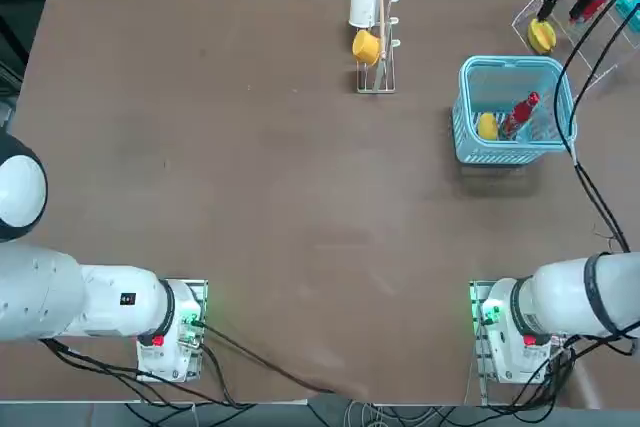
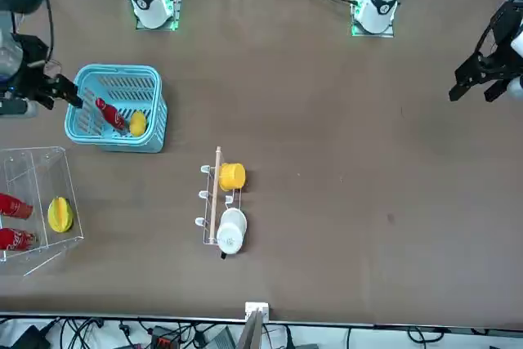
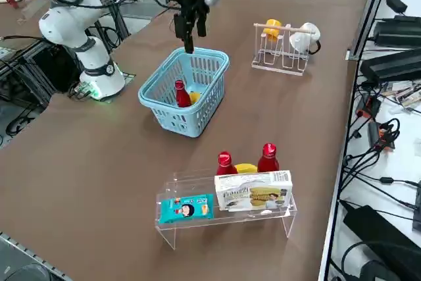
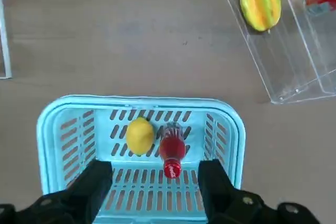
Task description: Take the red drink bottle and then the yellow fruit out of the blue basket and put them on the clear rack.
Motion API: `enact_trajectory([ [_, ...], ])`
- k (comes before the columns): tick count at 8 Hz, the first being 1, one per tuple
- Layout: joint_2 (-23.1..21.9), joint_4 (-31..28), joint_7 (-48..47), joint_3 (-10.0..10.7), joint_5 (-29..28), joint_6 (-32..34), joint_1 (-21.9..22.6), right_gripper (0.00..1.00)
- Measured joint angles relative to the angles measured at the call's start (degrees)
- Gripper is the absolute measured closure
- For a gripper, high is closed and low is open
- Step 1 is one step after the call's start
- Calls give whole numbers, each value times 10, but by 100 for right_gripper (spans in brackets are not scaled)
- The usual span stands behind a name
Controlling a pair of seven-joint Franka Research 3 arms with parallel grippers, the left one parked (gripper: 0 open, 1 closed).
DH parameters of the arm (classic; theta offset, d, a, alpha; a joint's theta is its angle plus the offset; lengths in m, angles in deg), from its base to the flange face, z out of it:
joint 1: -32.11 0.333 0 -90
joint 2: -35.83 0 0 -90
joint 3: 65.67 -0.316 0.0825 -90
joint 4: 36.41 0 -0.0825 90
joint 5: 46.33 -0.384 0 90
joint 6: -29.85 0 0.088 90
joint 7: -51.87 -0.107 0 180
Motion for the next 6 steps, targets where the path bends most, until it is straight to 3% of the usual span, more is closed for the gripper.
enact_trajectory([
  [6,0,-145,0,-1,38,-107,-1,0],
])
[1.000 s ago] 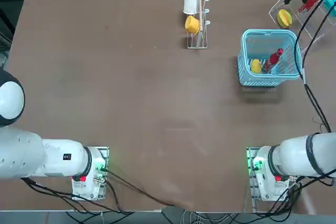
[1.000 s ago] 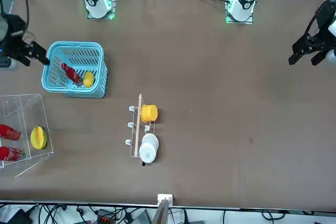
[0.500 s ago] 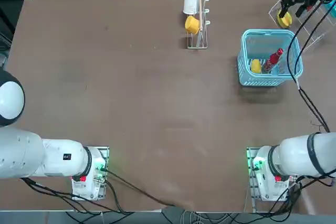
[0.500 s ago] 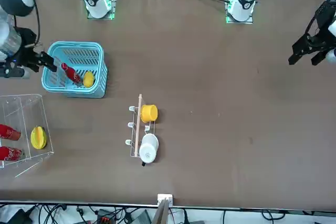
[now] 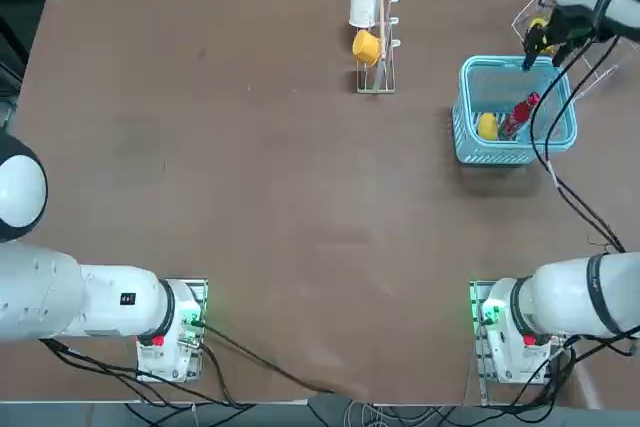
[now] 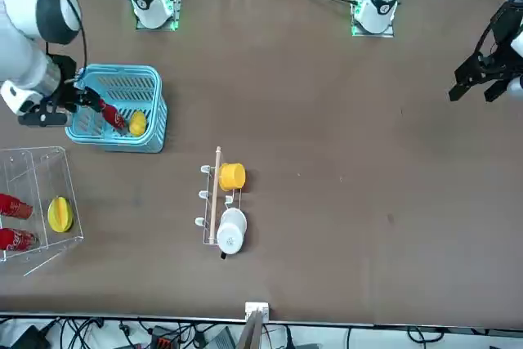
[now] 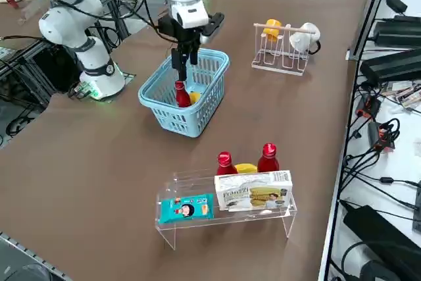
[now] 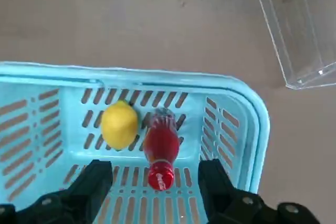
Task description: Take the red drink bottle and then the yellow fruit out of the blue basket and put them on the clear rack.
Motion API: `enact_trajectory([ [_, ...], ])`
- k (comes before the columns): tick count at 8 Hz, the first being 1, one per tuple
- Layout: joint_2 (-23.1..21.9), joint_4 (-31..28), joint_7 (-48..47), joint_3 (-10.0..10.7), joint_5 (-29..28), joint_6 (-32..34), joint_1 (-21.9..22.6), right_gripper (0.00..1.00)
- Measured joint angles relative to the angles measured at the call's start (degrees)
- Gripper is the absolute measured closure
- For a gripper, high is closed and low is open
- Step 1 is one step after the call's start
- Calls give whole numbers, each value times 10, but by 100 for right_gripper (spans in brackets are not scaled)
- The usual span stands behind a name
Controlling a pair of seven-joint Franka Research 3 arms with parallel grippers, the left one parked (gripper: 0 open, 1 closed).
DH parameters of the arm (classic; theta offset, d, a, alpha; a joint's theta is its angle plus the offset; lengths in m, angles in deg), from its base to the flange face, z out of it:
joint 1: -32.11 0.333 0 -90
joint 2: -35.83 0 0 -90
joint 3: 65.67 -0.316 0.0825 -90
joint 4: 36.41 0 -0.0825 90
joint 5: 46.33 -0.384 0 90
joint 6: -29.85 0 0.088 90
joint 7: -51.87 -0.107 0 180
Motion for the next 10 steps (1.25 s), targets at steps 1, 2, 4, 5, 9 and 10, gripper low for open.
enact_trajectory([
  [1,0,-18,0,0,0,-17,0,0],
  [2,0,-34,0,0,1,-29,-2,2],
  [4,0,-49,0,0,1,-39,-8,5],
  [5,2,-52,0,0,1,-42,-8,8],
  [9,19,-60,0,0,1,-44,-9,19],
  [10,24,-62,0,0,1,-44,-9,20],
])
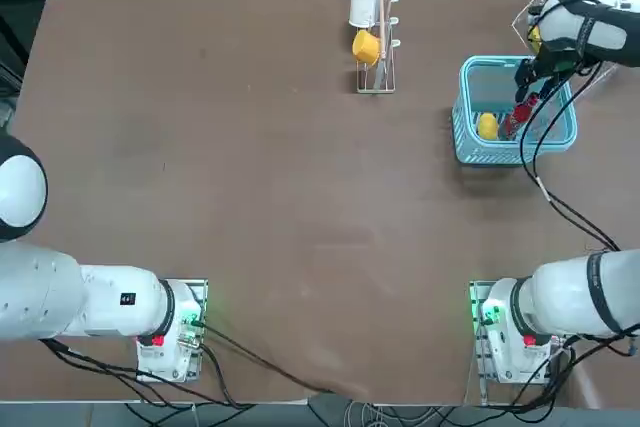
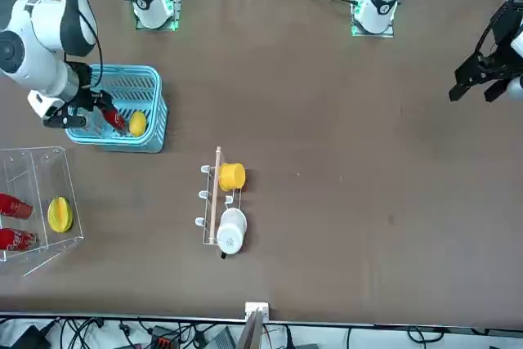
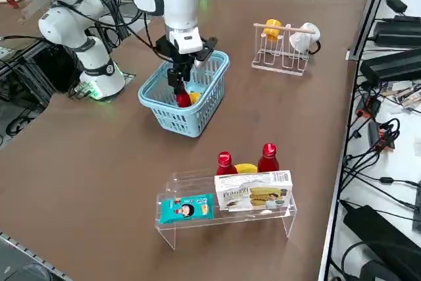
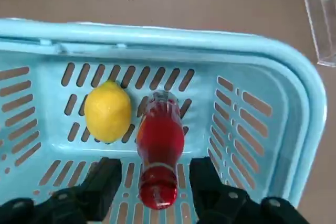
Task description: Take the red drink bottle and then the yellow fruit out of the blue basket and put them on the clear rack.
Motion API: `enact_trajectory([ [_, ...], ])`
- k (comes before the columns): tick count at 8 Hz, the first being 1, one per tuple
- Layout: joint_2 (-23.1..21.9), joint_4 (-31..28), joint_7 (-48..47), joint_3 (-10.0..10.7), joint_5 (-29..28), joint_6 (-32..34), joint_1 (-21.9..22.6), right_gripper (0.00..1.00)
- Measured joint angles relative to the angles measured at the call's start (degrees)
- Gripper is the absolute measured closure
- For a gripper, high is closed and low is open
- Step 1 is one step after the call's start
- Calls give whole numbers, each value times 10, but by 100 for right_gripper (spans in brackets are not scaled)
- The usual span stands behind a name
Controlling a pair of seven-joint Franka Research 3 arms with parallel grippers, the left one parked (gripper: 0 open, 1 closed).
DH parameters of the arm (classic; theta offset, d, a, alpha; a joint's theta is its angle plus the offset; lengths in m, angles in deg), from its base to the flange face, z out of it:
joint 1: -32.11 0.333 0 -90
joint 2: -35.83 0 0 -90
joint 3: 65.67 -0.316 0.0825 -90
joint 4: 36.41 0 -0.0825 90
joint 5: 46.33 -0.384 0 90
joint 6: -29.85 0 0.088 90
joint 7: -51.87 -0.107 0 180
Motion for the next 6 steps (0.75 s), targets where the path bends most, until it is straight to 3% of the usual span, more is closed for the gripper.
enact_trajectory([
  [3,10,-1,0,0,0,0,-2,26],
  [6,14,-1,0,0,0,5,-7,39],
])
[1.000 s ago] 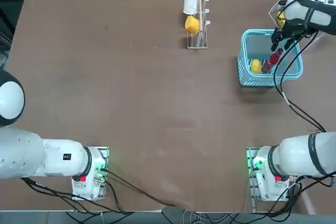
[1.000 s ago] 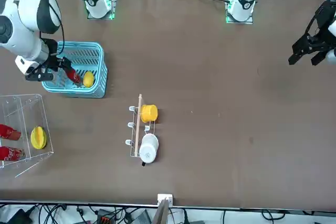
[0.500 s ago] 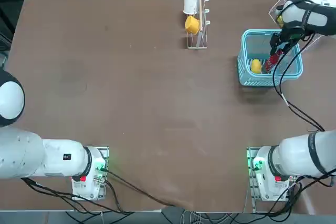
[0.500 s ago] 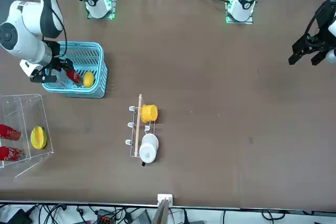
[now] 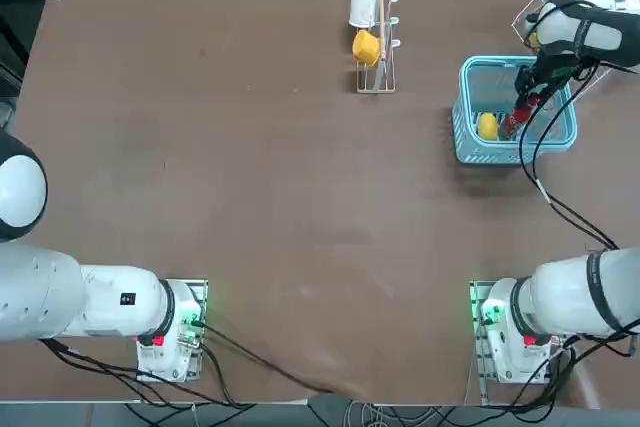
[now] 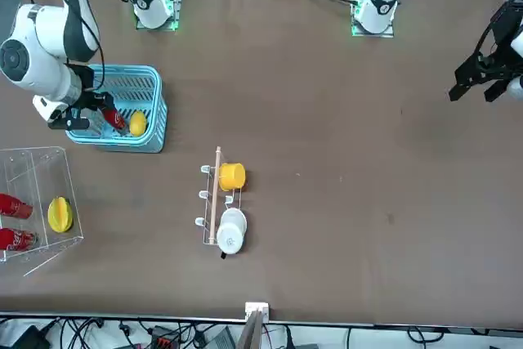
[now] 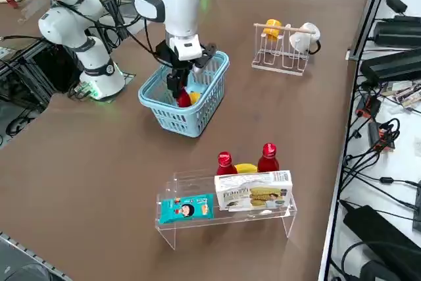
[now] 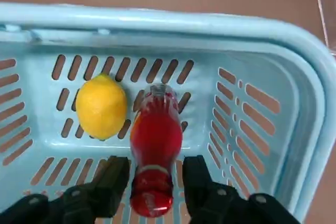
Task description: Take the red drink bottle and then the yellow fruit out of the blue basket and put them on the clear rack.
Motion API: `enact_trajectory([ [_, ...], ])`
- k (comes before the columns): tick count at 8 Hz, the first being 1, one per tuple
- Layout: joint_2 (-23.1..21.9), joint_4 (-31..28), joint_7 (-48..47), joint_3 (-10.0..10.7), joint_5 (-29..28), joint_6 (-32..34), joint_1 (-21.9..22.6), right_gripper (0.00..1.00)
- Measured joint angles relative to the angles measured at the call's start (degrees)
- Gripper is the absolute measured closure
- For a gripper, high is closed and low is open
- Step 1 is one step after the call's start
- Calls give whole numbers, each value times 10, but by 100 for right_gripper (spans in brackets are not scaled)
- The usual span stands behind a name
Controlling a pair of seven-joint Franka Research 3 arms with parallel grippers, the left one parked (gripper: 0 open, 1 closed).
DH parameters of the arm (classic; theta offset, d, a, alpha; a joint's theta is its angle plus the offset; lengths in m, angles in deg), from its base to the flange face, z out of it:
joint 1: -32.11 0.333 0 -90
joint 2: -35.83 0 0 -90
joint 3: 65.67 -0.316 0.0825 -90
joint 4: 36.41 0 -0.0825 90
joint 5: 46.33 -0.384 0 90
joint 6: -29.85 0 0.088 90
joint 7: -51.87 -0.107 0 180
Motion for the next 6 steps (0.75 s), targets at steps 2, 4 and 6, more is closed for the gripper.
enact_trajectory([
  [2,-1,1,0,0,0,5,-2,62],
  [4,-1,8,0,0,0,14,-2,62],
  [6,-3,63,0,0,0,83,-2,62],
])
